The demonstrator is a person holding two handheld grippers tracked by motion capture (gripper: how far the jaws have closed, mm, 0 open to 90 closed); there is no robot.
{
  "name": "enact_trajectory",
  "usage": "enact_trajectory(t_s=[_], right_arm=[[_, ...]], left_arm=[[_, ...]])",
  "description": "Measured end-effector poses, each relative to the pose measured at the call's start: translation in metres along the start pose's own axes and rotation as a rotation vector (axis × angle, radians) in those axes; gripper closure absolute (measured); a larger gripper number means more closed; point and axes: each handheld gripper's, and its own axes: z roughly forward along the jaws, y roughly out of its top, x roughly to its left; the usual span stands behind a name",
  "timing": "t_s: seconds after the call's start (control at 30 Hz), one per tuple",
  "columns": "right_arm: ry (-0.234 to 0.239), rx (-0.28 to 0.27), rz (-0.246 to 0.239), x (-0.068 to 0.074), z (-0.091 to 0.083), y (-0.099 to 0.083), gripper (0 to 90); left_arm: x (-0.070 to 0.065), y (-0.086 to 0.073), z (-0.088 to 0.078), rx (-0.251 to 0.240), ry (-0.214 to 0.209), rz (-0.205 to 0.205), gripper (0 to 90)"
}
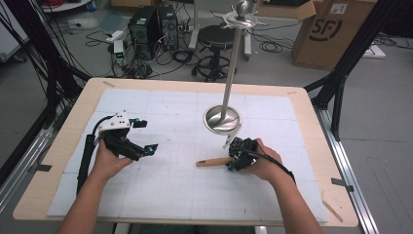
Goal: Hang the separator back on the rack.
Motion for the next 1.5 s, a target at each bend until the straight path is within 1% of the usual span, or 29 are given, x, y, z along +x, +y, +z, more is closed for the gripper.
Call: enact_trajectory(t_s=[0.07,0.13,0.23,0.27,0.33,0.47,0.5,0.53,0.6,0.7,0.73,0.8,0.87,0.9,0.93,0.97,1.0,1.1,1.23,1.27,1.33,1.37,1.43,1.47,1.5], right_arm=[[-0.002,0.007,-0.002,0.001,0.000,0.001,58.6],[0.001,0.001,0.000,0.000,0.000,0.000,59.1],[0.010,0.002,0.005,0.001,0.000,0.000,63.2],[0.006,0.010,0.008,0.002,-0.001,0.001,64.1],[0.002,0.006,0.000,0.002,0.000,0.001,64.5],[0.002,0.008,0.005,0.003,-0.001,0.001,65.1],[-0.005,0.008,0.006,0.004,-0.001,0.001,65.2],[-0.004,0.010,0.000,0.004,0.000,0.001,65.2],[-0.007,0.009,0.006,0.004,0.000,0.001,65.3],[0.002,0.011,0.028,0.004,0.000,0.001,65.0],[0.003,0.007,0.026,0.003,0.000,0.000,64.9],[0.012,0.012,0.039,0.002,0.000,0.000,64.9],[0.017,0.019,0.042,0.001,0.000,0.001,65.0],[0.027,0.024,0.045,0.000,0.000,0.003,65.2],[0.027,0.032,0.032,-0.001,0.000,0.003,65.7],[0.026,0.036,0.032,0.000,0.000,0.004,66.2],[0.026,0.033,0.016,0.000,0.001,0.004,66.9],[0.029,0.030,0.005,0.001,0.000,0.004,69.0],[-0.002,0.039,-0.020,0.005,-0.001,0.005,69.4],[-0.016,0.026,-0.030,0.006,-0.001,0.005,69.4],[-0.024,-0.007,-0.031,0.009,-0.003,0.005,69.4],[-0.024,-0.025,-0.023,0.010,-0.005,0.006,69.4],[-0.048,-0.052,-0.031,0.011,-0.008,0.007,69.4],[-0.052,-0.065,-0.030,0.011,-0.010,0.007,69.4],[-0.069,-0.089,-0.025,0.012,-0.013,0.007,69.4]], left_arm=[[0.000,0.000,0.000,0.000,0.002,-0.002,1.7],[0.000,0.000,0.000,0.001,0.003,-0.002,1.7],[-0.001,0.001,-0.002,-0.006,0.004,0.000,1.7],[-0.001,0.001,-0.002,-0.006,0.003,0.002,1.7],[0.000,0.000,-0.001,-0.004,0.002,-0.003,1.7],[-0.001,0.000,-0.001,-0.006,0.004,0.000,1.7],[-0.001,0.001,-0.001,-0.006,0.004,0.000,1.7],[0.000,0.000,-0.001,-0.007,0.002,0.000,1.7],[0.000,0.000,-0.001,-0.003,0.006,-0.002,1.7],[-0.001,0.001,-0.001,-0.005,0.004,0.004,1.7],[-0.002,0.001,-0.001,-0.008,0.003,0.000,1.7],[-0.002,0.001,0.000,-0.002,0.000,0.001,1.7],[-0.001,0.000,0.001,0.007,0.001,0.003,1.7],[-0.001,0.000,0.001,0.006,0.005,0.004,1.7],[-0.002,0.000,0.001,0.005,0.004,0.005,1.7],[-0.002,0.001,0.002,0.001,0.002,0.005,1.7],[-0.002,0.001,0.001,0.000,0.000,0.006,1.7],[-0.001,0.000,0.002,0.005,0.002,0.000,1.7],[-0.001,0.001,0.000,0.000,0.001,0.005,1.7],[-0.001,0.001,0.000,-0.004,-0.001,0.001,1.7],[0.000,0.000,-0.001,-0.003,0.001,-0.001,1.7],[0.001,0.000,-0.001,-0.001,0.002,-0.003,1.7],[0.001,0.000,-0.001,-0.004,0.006,-0.005,1.7],[0.001,0.000,-0.002,-0.011,0.007,-0.005,1.7],[0.001,0.001,-0.003,-0.015,0.007,-0.005,1.7]])
